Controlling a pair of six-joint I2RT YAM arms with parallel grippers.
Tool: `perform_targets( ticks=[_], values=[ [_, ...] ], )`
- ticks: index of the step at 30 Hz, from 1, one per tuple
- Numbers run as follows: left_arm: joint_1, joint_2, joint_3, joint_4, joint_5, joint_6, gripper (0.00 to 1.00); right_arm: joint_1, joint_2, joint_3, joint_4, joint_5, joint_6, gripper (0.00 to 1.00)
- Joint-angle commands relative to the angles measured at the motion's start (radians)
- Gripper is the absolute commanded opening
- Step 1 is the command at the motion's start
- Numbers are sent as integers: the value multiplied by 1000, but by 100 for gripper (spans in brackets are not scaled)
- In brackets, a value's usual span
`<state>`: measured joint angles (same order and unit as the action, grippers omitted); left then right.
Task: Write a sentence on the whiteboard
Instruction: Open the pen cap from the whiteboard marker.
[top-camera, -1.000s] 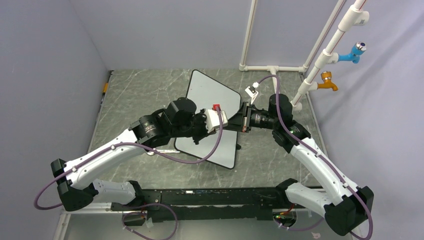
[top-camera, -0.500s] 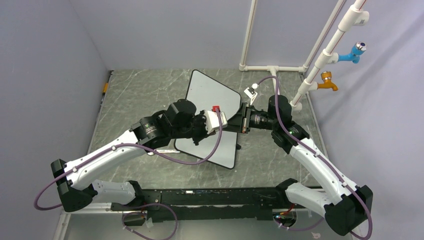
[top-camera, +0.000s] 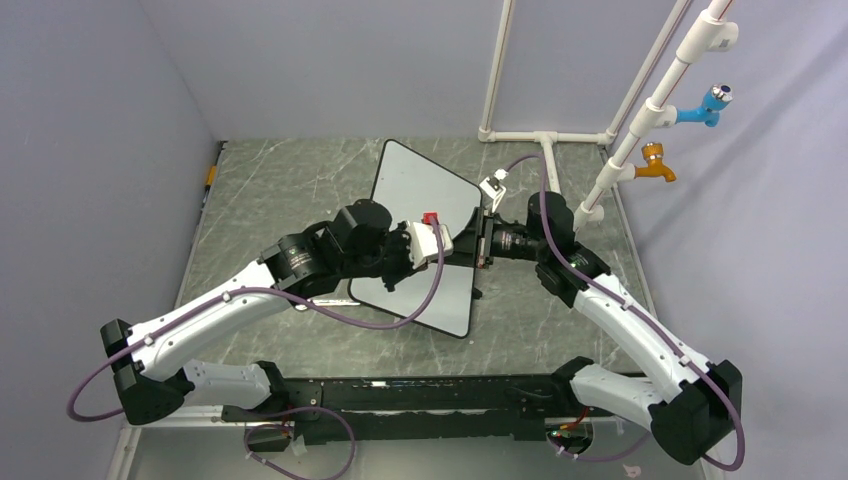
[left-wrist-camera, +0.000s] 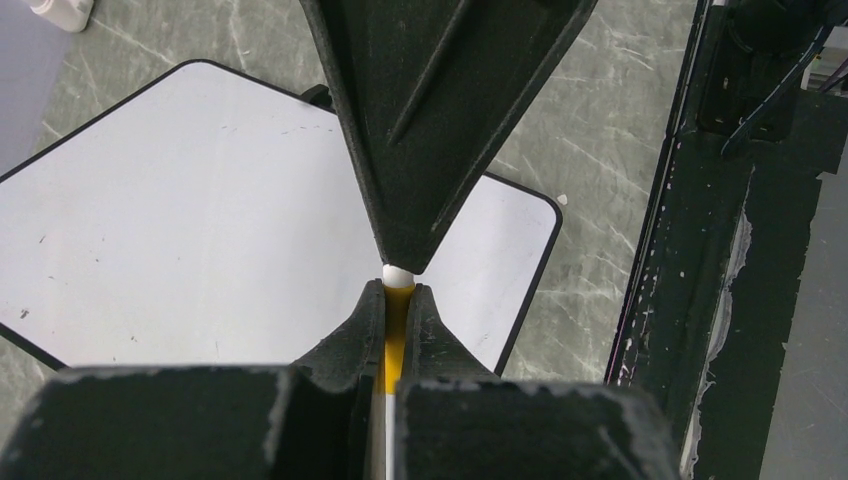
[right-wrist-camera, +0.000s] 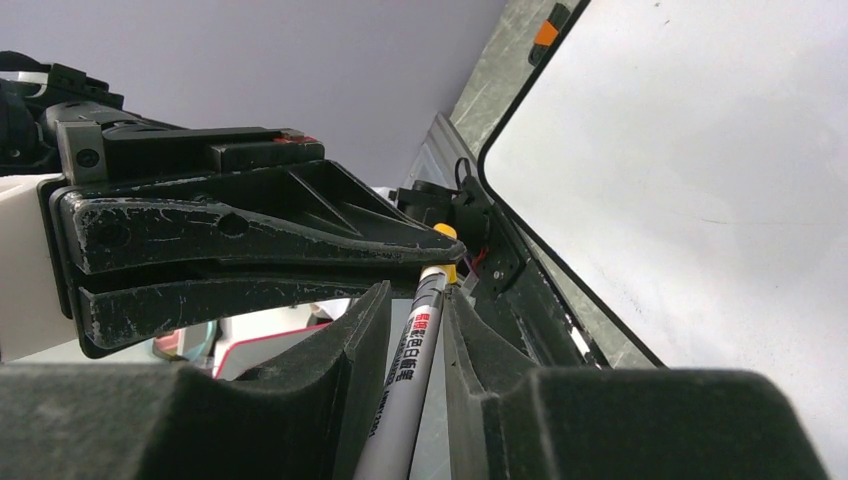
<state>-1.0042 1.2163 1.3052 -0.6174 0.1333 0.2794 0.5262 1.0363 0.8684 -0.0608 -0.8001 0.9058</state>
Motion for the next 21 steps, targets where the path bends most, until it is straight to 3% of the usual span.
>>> perform_targets(
  ticks=[1, 4, 9, 10, 16, 21],
  values=[
    [2, -6, -5, 60, -16, 18, 0, 43, 2, 14, 79, -59, 15, 28],
    [2, -8, -6, 60, -21, 20, 0, 52, 13, 17, 68, -56, 4, 23],
    [2, -15, -11, 63, -37, 23, 0, 57, 15, 15, 53, -47, -11, 0],
    [2, -18, -13, 62, -38, 24, 0, 57, 15, 17, 39, -42, -15, 0],
    [2, -42, -43, 68, -36, 31, 44, 56, -9, 51, 17, -2, -26, 0],
    [3, -63, -63, 60, -42, 31, 49, 55, -27, 95, -40, 43, -61, 0]
  ],
)
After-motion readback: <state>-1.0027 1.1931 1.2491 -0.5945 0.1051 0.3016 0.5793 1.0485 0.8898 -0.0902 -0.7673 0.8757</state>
